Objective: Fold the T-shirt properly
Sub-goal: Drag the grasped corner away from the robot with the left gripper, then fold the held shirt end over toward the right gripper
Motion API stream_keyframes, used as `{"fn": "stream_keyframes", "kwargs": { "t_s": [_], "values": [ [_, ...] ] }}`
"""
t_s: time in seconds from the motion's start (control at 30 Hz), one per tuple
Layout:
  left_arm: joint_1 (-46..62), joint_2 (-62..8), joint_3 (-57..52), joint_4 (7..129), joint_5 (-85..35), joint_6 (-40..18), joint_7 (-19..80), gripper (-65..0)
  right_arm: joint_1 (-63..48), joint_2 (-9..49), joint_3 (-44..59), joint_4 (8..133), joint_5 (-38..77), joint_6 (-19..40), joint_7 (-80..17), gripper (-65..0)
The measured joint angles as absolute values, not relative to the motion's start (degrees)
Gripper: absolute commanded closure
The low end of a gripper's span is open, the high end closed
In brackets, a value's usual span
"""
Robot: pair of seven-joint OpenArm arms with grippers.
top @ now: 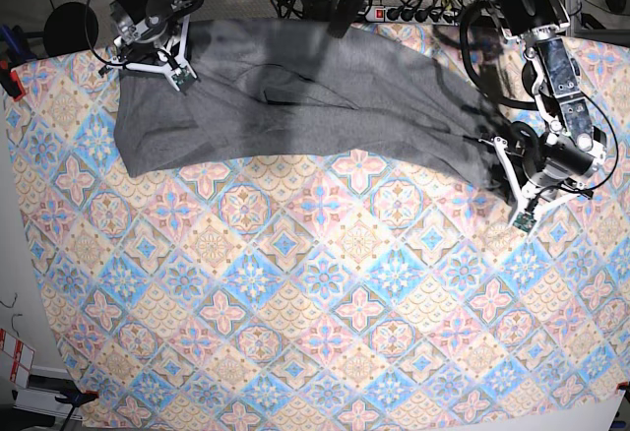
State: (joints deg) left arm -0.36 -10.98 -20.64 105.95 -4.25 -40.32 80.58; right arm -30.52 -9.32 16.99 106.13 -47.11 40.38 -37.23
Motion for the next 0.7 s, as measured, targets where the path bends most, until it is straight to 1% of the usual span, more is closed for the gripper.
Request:
{"fn": "stream_keyframes", "kwargs": {
  "t_s": [0.17,0.27,0.37,0.5,0.6,0.7],
  "values": [
    [-6.02,-12.45,-20.23,96.47,-4.62,-40.36,80.12,-1.6,-30.61,-9.19,16.99,106.13,-47.13,40.45,-37.28,-14.2],
    [-4.86,-12.69,-19.38,94.91,-3.79,-40.12,80.58,-1.6,-30.63,-9.28,16.99,106.13,-47.13,40.45,-37.28,-14.2],
    [-1.61,-12.36,-15.59,98.89,-3.86,-39.94,80.82,-1.6,-30.52,-9.39,18.68,106.13,-46.87,40.49,-37.12,-14.2],
    [2.92,-6.57,-12.27,110.52,-4.67,-40.42,80.44,-1.7,-27.66,-9.39,22.63,106.10,-46.72,40.53,-37.52,-14.2],
    [3.36,-4.71,-9.82,112.40,-4.25,-40.16,80.44,-1.7,-26.09,-8.99,24.36,106.15,-46.72,40.27,-36.97,-14.2],
    [3.66,-3.49,-6.74,112.46,-2.98,-39.99,80.60,-1.7,-26.74,-9.23,24.56,106.15,-47.18,40.34,-37.58,-14.2]
  ]
}}
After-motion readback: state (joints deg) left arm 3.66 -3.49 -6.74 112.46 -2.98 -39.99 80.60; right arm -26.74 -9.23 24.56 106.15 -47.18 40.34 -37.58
